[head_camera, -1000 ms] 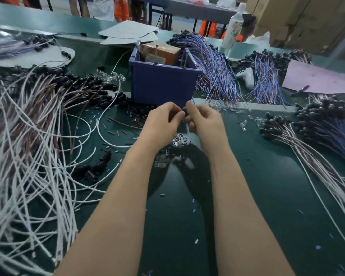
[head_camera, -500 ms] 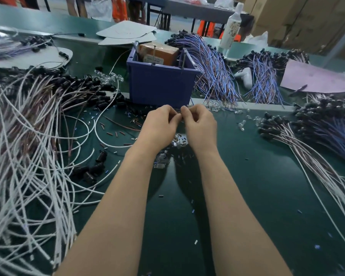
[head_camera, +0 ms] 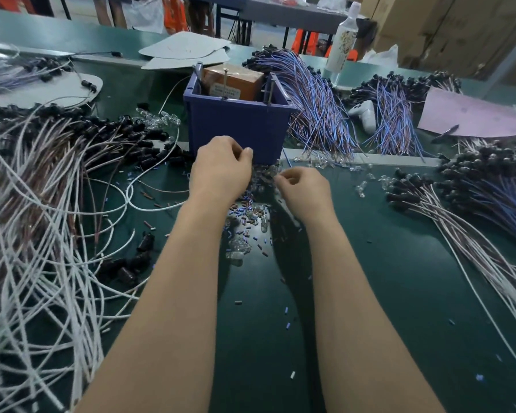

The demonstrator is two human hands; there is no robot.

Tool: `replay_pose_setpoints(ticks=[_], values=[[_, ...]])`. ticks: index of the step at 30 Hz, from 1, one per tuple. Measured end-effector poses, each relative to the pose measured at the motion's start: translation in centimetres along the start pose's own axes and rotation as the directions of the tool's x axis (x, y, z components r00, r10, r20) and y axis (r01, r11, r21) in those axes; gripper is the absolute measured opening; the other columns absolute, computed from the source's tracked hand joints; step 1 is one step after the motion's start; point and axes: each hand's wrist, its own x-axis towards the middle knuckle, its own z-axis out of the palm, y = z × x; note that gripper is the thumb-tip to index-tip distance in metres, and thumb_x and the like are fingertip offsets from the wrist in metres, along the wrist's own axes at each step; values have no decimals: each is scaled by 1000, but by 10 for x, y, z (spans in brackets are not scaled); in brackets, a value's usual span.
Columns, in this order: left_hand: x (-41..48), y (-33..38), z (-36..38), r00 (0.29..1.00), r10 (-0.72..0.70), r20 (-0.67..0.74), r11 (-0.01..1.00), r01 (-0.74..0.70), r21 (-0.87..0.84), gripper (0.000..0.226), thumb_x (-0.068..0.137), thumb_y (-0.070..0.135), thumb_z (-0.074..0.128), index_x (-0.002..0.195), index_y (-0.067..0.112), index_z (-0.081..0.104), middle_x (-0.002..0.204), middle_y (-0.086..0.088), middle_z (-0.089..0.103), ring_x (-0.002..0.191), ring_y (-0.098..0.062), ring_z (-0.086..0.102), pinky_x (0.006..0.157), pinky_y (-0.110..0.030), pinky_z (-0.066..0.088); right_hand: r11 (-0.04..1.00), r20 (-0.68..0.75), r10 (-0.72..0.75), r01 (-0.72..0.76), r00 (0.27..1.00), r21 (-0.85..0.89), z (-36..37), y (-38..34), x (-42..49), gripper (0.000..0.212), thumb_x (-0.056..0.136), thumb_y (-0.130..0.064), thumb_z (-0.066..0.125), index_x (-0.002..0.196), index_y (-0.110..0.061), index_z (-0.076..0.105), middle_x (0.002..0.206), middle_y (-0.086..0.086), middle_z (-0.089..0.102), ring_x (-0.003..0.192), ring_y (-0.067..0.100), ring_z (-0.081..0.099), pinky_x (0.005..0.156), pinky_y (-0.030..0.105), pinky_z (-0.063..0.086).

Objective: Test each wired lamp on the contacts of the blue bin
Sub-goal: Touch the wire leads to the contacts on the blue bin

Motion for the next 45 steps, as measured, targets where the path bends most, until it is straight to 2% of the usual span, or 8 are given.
replay_pose_setpoints(ticks=[5,12,17,22,25,33,38,45], values=[[7,4,2,998,-61,-18,998,61,-10,21,96,33,51,94,14,60,97,-6,65,88,-24,58,75,-29,41,1000,-222,14,-17,975,-12,-5,17,35,32,96,-23,45,125,-16,58,132,8,54,124,26,46,104,36,35],[10,1,10,998,-56,-16,998,56,-16,19,96,33,51,91,16,57,89,-2,61,82,-21,55,73,-28,39,950,7,175,-167,985,-265,6,19,66,42,98,-43,41,139,-34,42,159,6,13,146,34,2,115,56,1],[7,-3,15,997,-78,9,997,78,-24,21,96,34,51,94,15,59,89,-1,61,82,-21,55,73,-28,39,913,39,213,-185,976,-363,4,10,51,37,98,-33,39,131,-23,52,144,9,38,132,33,32,110,48,26],[7,-5,13,996,-89,5,995,89,-45,20,95,33,51,92,15,59,89,-3,62,84,-22,57,73,-30,41,983,104,108,-90,989,-158,-24,8,41,35,90,-3,44,109,-19,68,106,6,65,73,18,55,62,29,47],[5,-5,12,996,-86,15,995,87,-48,21,95,33,52,97,14,61,88,-2,62,83,-21,56,73,-29,41,991,-113,107,-116,988,-72,-24,15,46,46,88,3,37,123,-15,59,121,8,61,90,24,58,76,36,51],[2,-9,8,993,-101,58,995,102,-22,17,95,30,53,101,15,60,93,0,59,86,-20,53,74,-27,39,947,83,60,-30,995,-320,3,12,53,53,90,0,35,140,-15,44,153,3,31,135,27,36,110,49,31],[-4,-11,7,991,-111,75,991,116,-62,20,94,25,52,110,15,60,94,2,58,88,-17,52,75,-25,38,962,23,67,-59,997,-267,1,7,37,36,88,3,41,115,-6,63,122,15,60,107,32,57,91,40,49],[-19,-9,15,990,-113,89,983,124,-138,24,93,22,56,116,21,63,111,0,67,112,-24,57,103,-43,40,989,132,-43,61,990,-138,2,-1,-2,30,89,-5,53,113,-16,67,116,7,65,105,23,59,86,23,43]])
